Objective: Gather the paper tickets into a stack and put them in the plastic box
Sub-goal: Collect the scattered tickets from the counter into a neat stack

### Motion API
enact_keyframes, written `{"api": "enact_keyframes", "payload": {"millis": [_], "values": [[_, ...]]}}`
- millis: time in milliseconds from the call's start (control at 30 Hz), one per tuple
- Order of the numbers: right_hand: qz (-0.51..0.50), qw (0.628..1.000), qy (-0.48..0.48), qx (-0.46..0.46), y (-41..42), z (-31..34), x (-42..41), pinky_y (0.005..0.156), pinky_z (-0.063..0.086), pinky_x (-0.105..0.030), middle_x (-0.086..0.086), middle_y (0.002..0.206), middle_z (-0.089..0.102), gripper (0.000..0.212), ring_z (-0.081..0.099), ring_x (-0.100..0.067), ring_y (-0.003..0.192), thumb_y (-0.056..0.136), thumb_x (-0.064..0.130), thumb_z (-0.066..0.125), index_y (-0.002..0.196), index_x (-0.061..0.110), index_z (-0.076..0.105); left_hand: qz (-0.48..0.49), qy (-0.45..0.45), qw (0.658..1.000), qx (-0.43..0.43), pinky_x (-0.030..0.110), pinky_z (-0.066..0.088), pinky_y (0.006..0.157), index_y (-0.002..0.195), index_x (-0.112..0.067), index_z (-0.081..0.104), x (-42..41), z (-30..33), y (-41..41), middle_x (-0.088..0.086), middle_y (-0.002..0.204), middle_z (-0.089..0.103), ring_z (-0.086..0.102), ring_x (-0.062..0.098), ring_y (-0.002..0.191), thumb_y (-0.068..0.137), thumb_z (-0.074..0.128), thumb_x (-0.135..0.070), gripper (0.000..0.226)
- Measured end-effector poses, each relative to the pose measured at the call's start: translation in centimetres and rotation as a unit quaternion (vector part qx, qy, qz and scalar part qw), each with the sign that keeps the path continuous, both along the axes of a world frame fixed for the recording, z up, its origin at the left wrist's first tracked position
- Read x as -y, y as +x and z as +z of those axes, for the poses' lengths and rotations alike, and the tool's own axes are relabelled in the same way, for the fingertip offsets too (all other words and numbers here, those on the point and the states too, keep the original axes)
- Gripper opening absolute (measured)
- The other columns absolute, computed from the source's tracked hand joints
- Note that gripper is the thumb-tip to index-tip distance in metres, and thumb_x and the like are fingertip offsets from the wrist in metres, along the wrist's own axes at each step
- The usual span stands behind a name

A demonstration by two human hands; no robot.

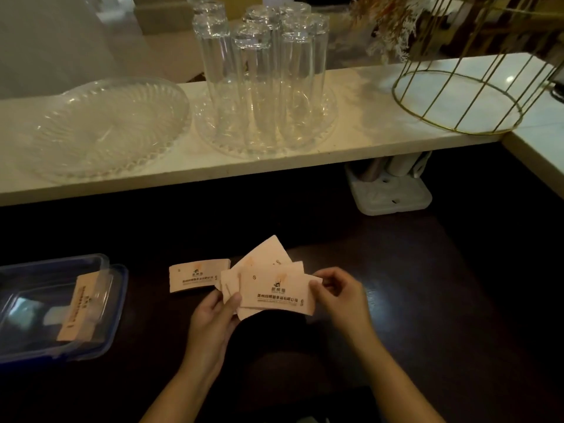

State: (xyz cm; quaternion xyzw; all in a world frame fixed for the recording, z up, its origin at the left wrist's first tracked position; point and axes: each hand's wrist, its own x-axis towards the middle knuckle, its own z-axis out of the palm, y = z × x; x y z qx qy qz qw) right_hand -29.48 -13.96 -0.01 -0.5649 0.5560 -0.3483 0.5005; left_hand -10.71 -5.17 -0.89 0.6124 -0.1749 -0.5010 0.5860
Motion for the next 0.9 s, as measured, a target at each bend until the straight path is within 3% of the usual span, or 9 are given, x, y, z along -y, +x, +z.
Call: {"api": "enact_keyframes", "payload": {"millis": [167, 233, 333, 433, 533, 600, 700, 767, 900], "values": [[0.040, 0.998, -0.001, -0.053, 1.0, -0.9, -0.6, 0.053, 0.049, -0.012, 0.001, 0.080, 0.063, 0.027, 0.060, -0.014, 0.074, 0.079, 0.009, 0.068, 0.071, 0.032, 0.056, -0.025, -0.004, 0.999, 0.022, 0.020, 0.056, 0.064, 0.102, -0.020, 0.061, -0.5, 0.2, 0.4, -0.001, 0.093, 0.075, 0.070, 0.015, 0.090, 0.081, 0.060, -0.012, 0.023], [0.053, 0.996, -0.014, -0.074, 1.2, -1.5, -1.0, 0.065, 0.048, -0.011, 0.002, 0.100, 0.054, 0.035, 0.055, -0.010, 0.088, 0.073, 0.009, 0.073, 0.093, 0.031, 0.055, -0.031, 0.001, 0.999, 0.035, 0.020, 0.056, 0.062, 0.101, -0.021, 0.062, -0.6, -0.1, 0.3, -0.002, 0.091, 0.075, 0.070, 0.014, 0.088, 0.082, 0.058, -0.009, 0.022], [0.142, 0.989, 0.022, -0.037, 0.9, -2.5, -1.2, 0.087, 0.048, -0.019, 0.012, 0.125, 0.030, 0.101, 0.046, 0.002, 0.109, 0.071, 0.009, 0.075, 0.137, 0.049, 0.011, -0.039, 0.019, 0.998, 0.033, 0.022, 0.057, 0.060, 0.101, -0.021, 0.062, -0.8, -0.7, 0.2, -0.002, 0.088, 0.076, 0.071, 0.015, 0.085, 0.084, 0.056, -0.007, 0.023], [0.229, 0.971, 0.060, 0.019, 1.1, -3.5, -1.7, 0.079, 0.055, -0.020, 0.019, 0.122, 0.041, 0.116, 0.060, -0.002, 0.104, 0.075, 0.003, 0.070, 0.125, 0.065, -0.015, -0.063, 0.035, 0.997, 0.029, 0.023, 0.057, 0.061, 0.104, -0.021, 0.060, -1.2, -1.3, 0.2, -0.001, 0.089, 0.076, 0.071, 0.016, 0.085, 0.086, 0.053, -0.008, 0.024], [0.233, 0.972, 0.036, -0.012, 1.6, -3.8, -2.1, 0.088, 0.053, -0.026, 0.007, 0.126, 0.048, 0.111, 0.059, -0.006, 0.109, 0.076, -0.001, 0.066, 0.135, 0.054, -0.010, -0.107, 0.038, 0.992, 0.050, 0.025, 0.055, 0.068, 0.105, -0.027, 0.059, -1.2, -1.7, 0.3, 0.002, 0.100, 0.072, 0.068, 0.016, 0.094, 0.088, 0.050, -0.015, 0.023], [0.242, 0.965, -0.055, -0.084, 1.7, -4.2, -2.3, 0.102, 0.036, -0.015, 0.004, 0.130, 0.043, 0.099, 0.046, -0.004, 0.119, 0.077, 0.002, 0.063, 0.138, 0.050, 0.001, -0.130, 0.064, 0.987, 0.072, 0.026, 0.048, 0.079, 0.104, -0.031, 0.059, -1.1, -2.1, -0.1, -0.006, 0.109, 0.065, 0.060, 0.018, 0.108, 0.089, 0.048, -0.026, 0.019], [0.253, 0.949, -0.131, -0.136, 1.9, -5.1, -2.8, 0.093, 0.044, -0.018, 0.003, 0.116, 0.044, 0.084, 0.049, -0.007, 0.106, 0.080, 0.004, 0.059, 0.132, 0.055, 0.016, -0.096, 0.137, 0.979, 0.113, 0.032, 0.033, 0.091, 0.116, -0.033, 0.051, -0.6, -3.1, -1.0, -0.009, 0.120, 0.044, 0.041, 0.013, 0.115, 0.087, 0.040, -0.047, 0.034], [0.236, 0.942, -0.158, -0.177, 2.2, -5.9, -3.0, 0.083, 0.053, -0.029, 0.001, 0.111, 0.045, 0.072, 0.053, -0.012, 0.098, 0.082, 0.009, 0.059, 0.131, 0.049, 0.024, -0.066, 0.136, 0.979, 0.137, 0.034, 0.037, 0.092, 0.110, -0.028, 0.055, 0.0, -3.7, -1.5, 0.000, 0.121, 0.049, 0.046, 0.014, 0.110, 0.086, 0.037, -0.050, 0.037], [0.218, 0.930, -0.185, -0.231, 2.6, -7.6, -3.4, 0.073, 0.054, -0.027, 0.002, 0.107, 0.043, 0.058, 0.054, -0.014, 0.090, 0.086, 0.016, 0.058, 0.128, 0.040, 0.026, 0.012, 0.143, 0.980, 0.137, 0.039, 0.045, 0.092, 0.109, -0.015, 0.059, 0.8, -5.4, -2.3, 0.010, 0.111, 0.058, 0.055, 0.021, 0.103, 0.089, 0.038, -0.046, 0.042]]}}
